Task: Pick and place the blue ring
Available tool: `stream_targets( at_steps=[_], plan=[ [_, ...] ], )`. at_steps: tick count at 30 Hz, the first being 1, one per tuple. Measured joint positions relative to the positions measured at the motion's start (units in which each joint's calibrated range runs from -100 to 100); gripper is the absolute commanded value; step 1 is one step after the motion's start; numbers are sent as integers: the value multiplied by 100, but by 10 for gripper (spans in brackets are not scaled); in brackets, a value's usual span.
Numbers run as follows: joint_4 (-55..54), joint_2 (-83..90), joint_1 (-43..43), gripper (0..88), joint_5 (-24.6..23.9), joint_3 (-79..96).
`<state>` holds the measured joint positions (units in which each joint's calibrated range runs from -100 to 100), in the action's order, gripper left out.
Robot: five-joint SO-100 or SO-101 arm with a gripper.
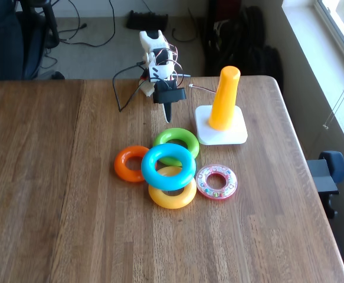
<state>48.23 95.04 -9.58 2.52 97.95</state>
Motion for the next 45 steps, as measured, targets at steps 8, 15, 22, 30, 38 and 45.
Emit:
stream_targets(
  at_steps=[8, 15, 22, 30, 38, 45],
  plan=[
    [0, -16, 0, 129, 15, -53],
    [0, -160, 0, 206, 15, -1069],
    [0, -1902, 0, 209, 10, -2885],
    [0, -5763, 0, 213, -49, -5788],
    [0, -8129, 0, 217, -234, -7738],
    [0, -9073, 0, 217, -264, -7925]
  ],
)
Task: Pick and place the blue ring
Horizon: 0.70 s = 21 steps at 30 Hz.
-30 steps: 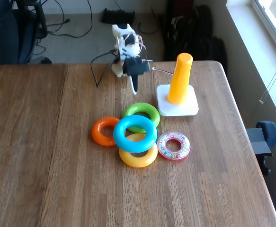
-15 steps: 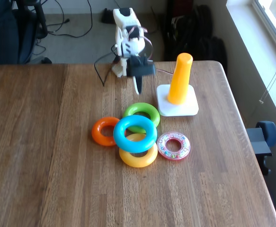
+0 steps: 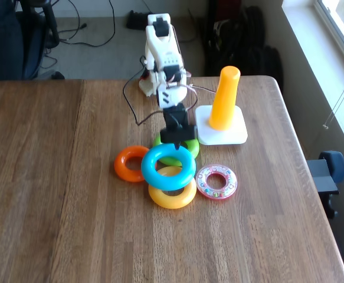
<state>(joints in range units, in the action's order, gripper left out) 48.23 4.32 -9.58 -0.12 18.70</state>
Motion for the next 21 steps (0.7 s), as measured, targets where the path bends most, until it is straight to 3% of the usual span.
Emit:
stream_targets(
  at_steps=[17, 21],
  plan=[
    [-8, -1087, 8, 205, -147, -392],
    [-16, -1087, 8, 149, -147, -392]
  ],
)
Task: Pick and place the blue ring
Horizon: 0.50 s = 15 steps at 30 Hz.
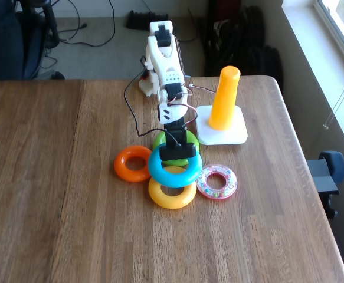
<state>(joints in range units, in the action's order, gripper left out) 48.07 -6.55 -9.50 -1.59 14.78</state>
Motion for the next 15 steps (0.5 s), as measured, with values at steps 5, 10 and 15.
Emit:
stream_targets(
  at_steps=[5, 10, 15],
  plan=[
    [0, 0, 0, 8, -10, 0],
    [-8, -16, 0, 24, -10, 0],
    [103, 208, 0, 23, -10, 27]
  ],
)
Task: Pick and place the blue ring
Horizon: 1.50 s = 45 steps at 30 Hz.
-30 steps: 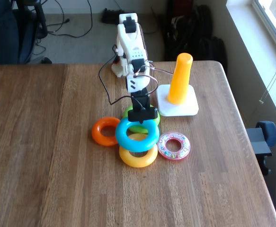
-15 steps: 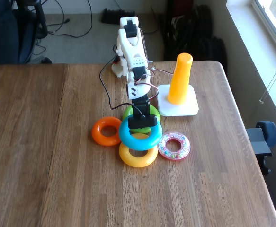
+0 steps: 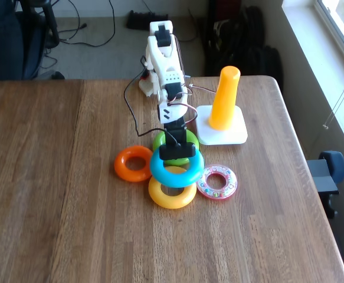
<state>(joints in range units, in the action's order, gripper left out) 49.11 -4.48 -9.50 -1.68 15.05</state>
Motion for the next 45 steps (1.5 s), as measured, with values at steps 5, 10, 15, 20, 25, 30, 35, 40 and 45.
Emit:
stream_targets(
  at_steps=[5, 10, 15, 20, 25, 30, 35, 40, 45],
  plan=[
    [16, 991, -16, 23, 0, 0],
    [16, 2406, -95, 23, 0, 0],
    [79, 3205, -426, 23, 0, 0],
    [564, 3357, -1175, 23, 0, 0],
    [1000, 3357, -2192, 23, 0, -9],
    [1064, 3365, -2420, 23, -5, -45],
    [1318, 3349, -2420, 23, -5, -374],
    [1628, 3365, -2452, 23, -5, -1158],
    [1929, 3437, -2578, 23, 0, -2431]
  ],
)
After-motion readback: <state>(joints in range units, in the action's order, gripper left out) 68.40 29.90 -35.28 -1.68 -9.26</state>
